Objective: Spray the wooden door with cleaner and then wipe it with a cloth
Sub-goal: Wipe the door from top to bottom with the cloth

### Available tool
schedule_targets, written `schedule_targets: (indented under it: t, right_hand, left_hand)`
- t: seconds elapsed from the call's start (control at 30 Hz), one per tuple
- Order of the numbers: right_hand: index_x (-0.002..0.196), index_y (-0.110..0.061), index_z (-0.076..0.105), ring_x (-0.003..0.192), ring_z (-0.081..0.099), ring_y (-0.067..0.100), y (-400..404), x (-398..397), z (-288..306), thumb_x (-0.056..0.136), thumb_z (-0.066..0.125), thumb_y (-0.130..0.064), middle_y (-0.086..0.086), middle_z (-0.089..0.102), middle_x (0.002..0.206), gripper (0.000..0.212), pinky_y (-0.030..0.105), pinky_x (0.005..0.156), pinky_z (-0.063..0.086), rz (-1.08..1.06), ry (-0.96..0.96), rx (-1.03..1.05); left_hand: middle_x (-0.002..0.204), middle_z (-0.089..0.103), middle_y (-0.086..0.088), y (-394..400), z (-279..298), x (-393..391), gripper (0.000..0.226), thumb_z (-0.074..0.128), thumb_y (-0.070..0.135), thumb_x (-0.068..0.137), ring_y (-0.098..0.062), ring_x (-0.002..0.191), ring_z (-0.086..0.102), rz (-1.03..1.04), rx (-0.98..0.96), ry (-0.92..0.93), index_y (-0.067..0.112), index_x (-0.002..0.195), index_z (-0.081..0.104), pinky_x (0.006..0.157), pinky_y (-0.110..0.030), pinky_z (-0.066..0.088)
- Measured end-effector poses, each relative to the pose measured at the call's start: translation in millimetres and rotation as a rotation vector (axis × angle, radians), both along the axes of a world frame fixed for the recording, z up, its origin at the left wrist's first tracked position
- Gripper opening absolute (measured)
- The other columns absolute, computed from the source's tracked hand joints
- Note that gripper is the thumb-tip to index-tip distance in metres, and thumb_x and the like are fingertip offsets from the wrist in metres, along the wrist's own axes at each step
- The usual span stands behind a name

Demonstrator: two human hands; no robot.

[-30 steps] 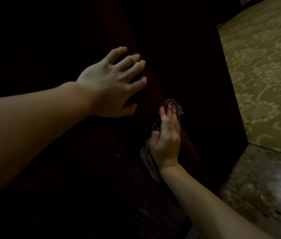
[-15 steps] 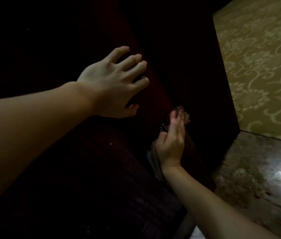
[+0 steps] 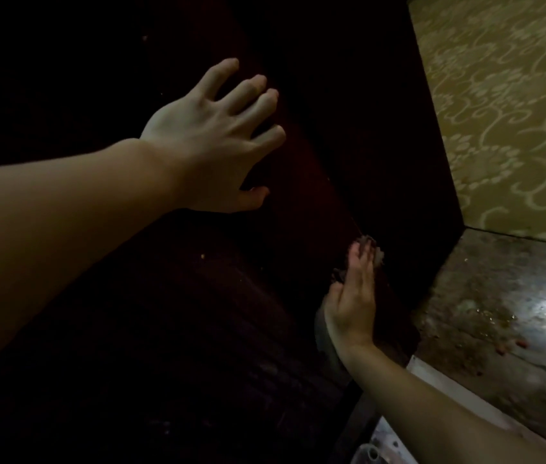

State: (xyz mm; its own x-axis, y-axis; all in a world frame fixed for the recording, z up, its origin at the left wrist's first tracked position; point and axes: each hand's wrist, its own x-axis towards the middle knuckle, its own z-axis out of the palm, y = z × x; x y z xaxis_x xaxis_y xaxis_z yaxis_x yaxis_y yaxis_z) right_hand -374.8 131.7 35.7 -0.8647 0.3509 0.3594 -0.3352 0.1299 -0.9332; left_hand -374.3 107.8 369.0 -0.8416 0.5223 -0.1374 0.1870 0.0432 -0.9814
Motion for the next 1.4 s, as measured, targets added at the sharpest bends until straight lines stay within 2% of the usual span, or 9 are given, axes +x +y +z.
schedule_targets:
  t: [0.1,0.23,0.33,0.5,0.73,0.87,1.03,1.17,1.4]
  right_hand:
    - [0.150,-0.002,0.027,0.148,0.000,0.019,-3.9,-2.4,58.2,0.089,0.026,-0.025,0.008,0.011,0.158,0.065,0.052,0.121,0.016,0.012,0.034,-0.132]
    - [0.148,0.000,0.031,0.149,0.010,0.032,-3.3,-14.4,110.0,0.100,0.025,-0.043,0.022,0.021,0.157,0.065,0.049,0.121,0.015,0.054,0.247,-0.122]
    - [0.147,-0.001,0.034,0.148,0.017,0.034,-9.7,-10.6,89.3,0.102,0.022,-0.046,0.022,0.026,0.156,0.065,0.053,0.118,0.022,0.020,0.281,-0.116]
    - [0.146,0.000,0.035,0.148,0.014,0.030,-9.8,0.6,23.8,0.090,0.032,-0.018,0.016,0.022,0.157,0.059,0.056,0.116,0.025,0.035,0.172,-0.102]
    - [0.148,0.000,0.032,0.150,0.011,0.031,-8.5,-8.0,54.8,0.099,0.028,-0.045,0.019,0.021,0.158,0.067,0.052,0.120,0.018,0.028,0.121,-0.232]
    - [0.146,0.002,0.036,0.148,0.018,0.033,-8.3,-13.2,28.4,0.100,0.036,-0.031,0.020,0.027,0.156,0.057,0.051,0.118,0.023,-0.012,0.241,-0.124]
    - [0.152,-0.009,0.019,0.151,0.002,0.024,-9.8,-9.5,-44.8,0.101,0.027,-0.045,0.009,0.009,0.161,0.063,0.054,0.119,0.015,-0.020,0.032,-0.165]
    - [0.153,-0.006,0.018,0.150,-0.005,0.028,-11.5,-9.9,-28.8,0.096,0.025,-0.041,0.014,0.005,0.162,0.068,0.053,0.120,0.008,0.006,-0.094,-0.229]
    - [0.145,0.000,0.038,0.147,0.021,0.034,-7.7,-33.0,-1.6,0.099,0.015,-0.056,0.021,0.030,0.155,0.077,0.049,0.119,0.019,-0.136,0.015,-0.215]
  left_hand:
    - [0.158,0.016,-0.018,0.1,-5.1,0.0,0.089,0.013,0.077,0.079,-0.034,0.147,0.012,0.010,0.007,0.006,0.020,0.147,0.020,0.118,-0.054,0.008]
    - [0.159,0.008,-0.018,1.8,-14.0,-0.3,0.091,0.007,0.076,0.077,-0.035,0.148,0.005,0.052,-0.005,0.020,0.021,0.150,0.013,0.119,-0.054,0.004]
    - [0.159,0.006,-0.020,1.9,-20.1,0.6,0.090,0.006,0.074,0.078,-0.036,0.148,0.003,0.052,-0.013,0.014,0.021,0.151,0.011,0.119,-0.056,0.002]
    - [0.158,0.006,-0.021,5.1,-51.1,3.0,0.084,0.013,0.071,0.084,-0.040,0.147,0.002,0.081,-0.058,-0.068,0.021,0.152,0.011,0.117,-0.060,0.000]
    - [0.158,0.004,-0.024,4.9,-92.9,5.1,0.081,0.020,0.067,0.089,-0.042,0.147,-0.001,0.088,-0.021,-0.149,0.017,0.152,0.010,0.116,-0.062,0.000]
    - [0.158,0.002,-0.023,13.3,-121.3,0.0,0.081,0.020,0.067,0.090,-0.042,0.147,-0.003,0.109,-0.044,-0.205,0.017,0.152,0.007,0.116,-0.062,-0.002]
    - [0.157,0.002,-0.025,16.4,-150.3,-6.9,0.082,0.022,0.067,0.090,-0.043,0.146,-0.003,0.095,-0.041,-0.208,0.015,0.152,0.007,0.115,-0.063,-0.001]
    - [0.158,0.000,-0.025,18.7,-158.3,-8.1,0.081,0.018,0.067,0.091,-0.043,0.146,-0.004,0.104,-0.055,-0.210,0.015,0.152,0.006,0.115,-0.064,-0.002]
    - [0.158,0.000,-0.023,20.3,-166.1,-11.8,0.075,0.011,0.059,0.094,-0.042,0.147,-0.003,0.099,-0.052,-0.226,0.013,0.152,0.004,0.115,-0.064,-0.003]
